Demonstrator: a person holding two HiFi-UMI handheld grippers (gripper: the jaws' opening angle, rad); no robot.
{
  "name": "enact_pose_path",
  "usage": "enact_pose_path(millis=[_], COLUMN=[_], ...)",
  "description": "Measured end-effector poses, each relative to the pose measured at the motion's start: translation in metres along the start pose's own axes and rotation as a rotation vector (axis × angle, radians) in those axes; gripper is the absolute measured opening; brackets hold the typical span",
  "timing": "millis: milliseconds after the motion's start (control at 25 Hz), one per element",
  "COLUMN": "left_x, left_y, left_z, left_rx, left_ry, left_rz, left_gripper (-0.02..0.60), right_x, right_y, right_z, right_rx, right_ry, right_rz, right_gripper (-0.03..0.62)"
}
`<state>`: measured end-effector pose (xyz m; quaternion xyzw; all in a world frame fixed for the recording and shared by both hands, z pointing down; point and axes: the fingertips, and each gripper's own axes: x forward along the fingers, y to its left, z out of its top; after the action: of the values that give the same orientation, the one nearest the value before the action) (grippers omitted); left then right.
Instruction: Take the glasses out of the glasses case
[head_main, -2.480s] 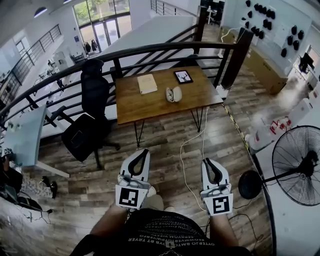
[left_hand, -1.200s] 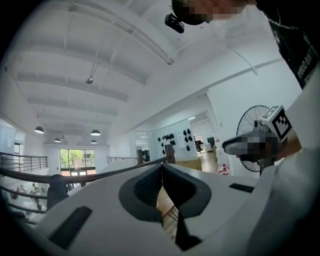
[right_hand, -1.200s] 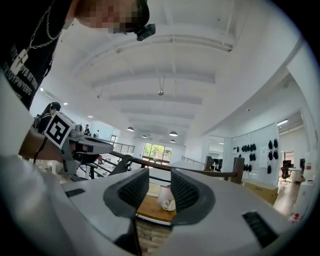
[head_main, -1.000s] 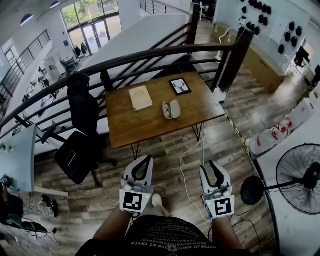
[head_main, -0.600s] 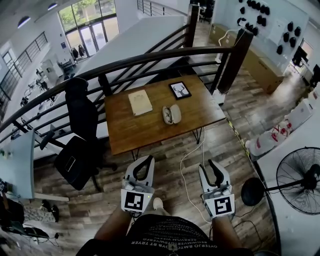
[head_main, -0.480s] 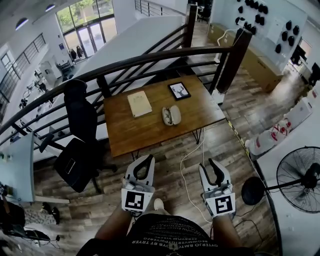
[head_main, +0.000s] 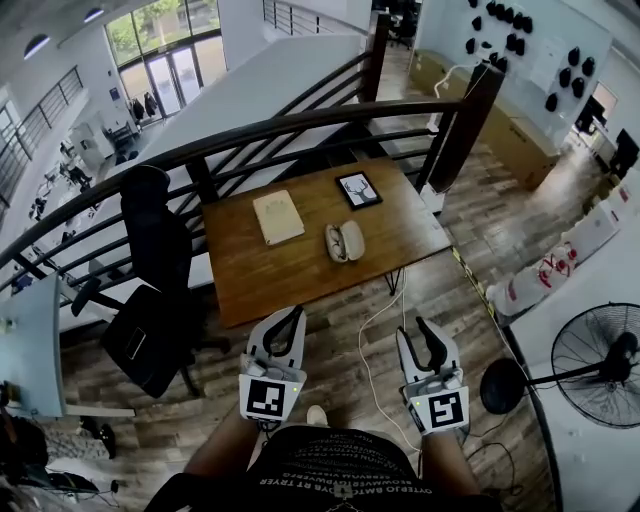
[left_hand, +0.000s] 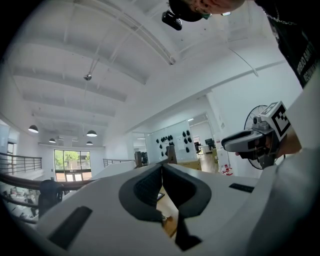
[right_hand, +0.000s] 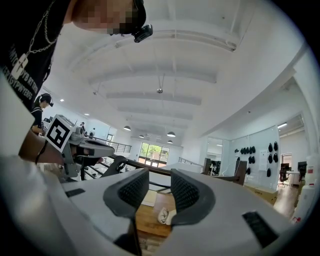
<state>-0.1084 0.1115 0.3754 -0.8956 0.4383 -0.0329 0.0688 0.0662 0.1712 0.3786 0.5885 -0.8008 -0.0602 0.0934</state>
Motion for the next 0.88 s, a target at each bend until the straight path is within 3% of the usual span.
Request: enact_pose_path(millis=[880], left_x=[-0.020], left_y=[0.024], left_z=[-0.001], left_rx=[-0.012], left_ry=[-0.004], left_rz=[0.042], left_gripper=[0.028], right_x=[0.004], right_y=[0.002], right_z=[0.002], right_rx=[0.041], right_ry=[-0.016], right_rz=[-0.023], right_gripper=[0.124])
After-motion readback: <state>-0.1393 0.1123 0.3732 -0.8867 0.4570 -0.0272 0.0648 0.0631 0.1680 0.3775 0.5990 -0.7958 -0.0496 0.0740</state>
